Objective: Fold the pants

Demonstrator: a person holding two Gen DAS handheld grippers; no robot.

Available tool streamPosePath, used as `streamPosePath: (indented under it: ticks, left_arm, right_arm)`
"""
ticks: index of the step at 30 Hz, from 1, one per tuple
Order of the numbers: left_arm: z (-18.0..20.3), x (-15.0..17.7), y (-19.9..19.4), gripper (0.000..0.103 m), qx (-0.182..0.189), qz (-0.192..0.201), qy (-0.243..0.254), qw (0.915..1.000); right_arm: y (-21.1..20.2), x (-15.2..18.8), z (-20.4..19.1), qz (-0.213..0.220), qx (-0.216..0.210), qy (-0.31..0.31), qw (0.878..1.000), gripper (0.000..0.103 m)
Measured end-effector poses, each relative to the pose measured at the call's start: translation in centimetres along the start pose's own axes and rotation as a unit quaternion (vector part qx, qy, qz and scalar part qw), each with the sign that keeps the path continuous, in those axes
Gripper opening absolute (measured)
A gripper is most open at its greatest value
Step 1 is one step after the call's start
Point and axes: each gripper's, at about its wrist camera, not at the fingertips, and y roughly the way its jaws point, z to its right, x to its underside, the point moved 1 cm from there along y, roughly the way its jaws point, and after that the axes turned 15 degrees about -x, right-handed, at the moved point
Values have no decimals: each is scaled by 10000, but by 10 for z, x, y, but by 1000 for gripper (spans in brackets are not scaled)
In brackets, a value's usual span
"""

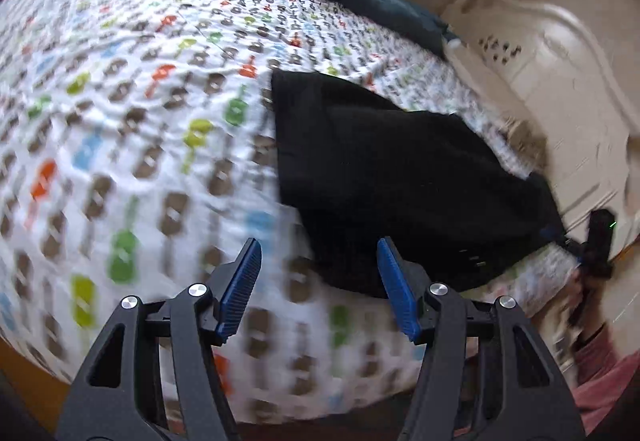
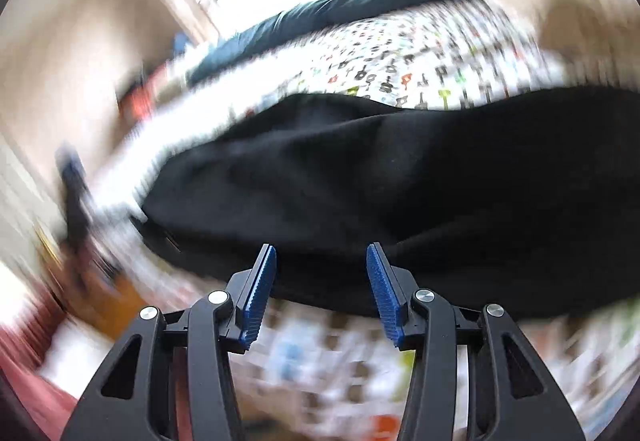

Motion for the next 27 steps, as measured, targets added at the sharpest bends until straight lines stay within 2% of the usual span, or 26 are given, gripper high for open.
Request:
streamPosePath:
  ticks: [2, 3, 6, 7, 10, 12, 13, 14, 20, 23, 27]
  left_arm:
    - [10, 7, 1, 59, 310, -17, -458, 9985]
    - [14, 8, 2, 63, 375, -4, -662, 9971]
    - [21, 10, 5, 68, 235, 143, -1226, 9921]
    - [19, 10, 3, 68, 98, 173, -1424, 9896]
    - [16, 14, -12, 68, 457, 407, -2102, 9757]
    - [16, 12, -16, 68, 604, 452, -2214, 9723]
    - [19, 10, -16, 68, 579, 484, -2192, 9728]
    - [21, 8, -14, 68, 563, 489, -2168, 9734]
    - [23, -5, 29, 68, 608, 211, -2479, 9666]
    - [21, -4, 38, 68, 582, 238, -2626, 9629]
    - [20, -8, 44, 68, 560, 364, -2714, 9601]
  right_arm:
    - [1, 4, 6, 236, -278, 458, 9983, 48]
    - [3, 7, 7, 278, -294, 550, 9977, 48]
    - [11, 14, 6, 310, -260, 675, 9969, 48]
    - [14, 16, 5, 306, -272, 728, 9965, 48]
    - [21, 20, 2, 291, -269, 766, 9963, 48]
    - [25, 22, -1, 286, -283, 722, 9966, 49]
    - [27, 23, -3, 281, -294, 720, 9966, 57]
    - [29, 24, -3, 307, -307, 724, 9964, 58]
    - [35, 23, -3, 389, -475, 908, 9940, 58]
    - [42, 24, 0, 450, -766, 1219, 9886, 58]
    - [57, 24, 5, 542, -929, 1576, 9816, 58]
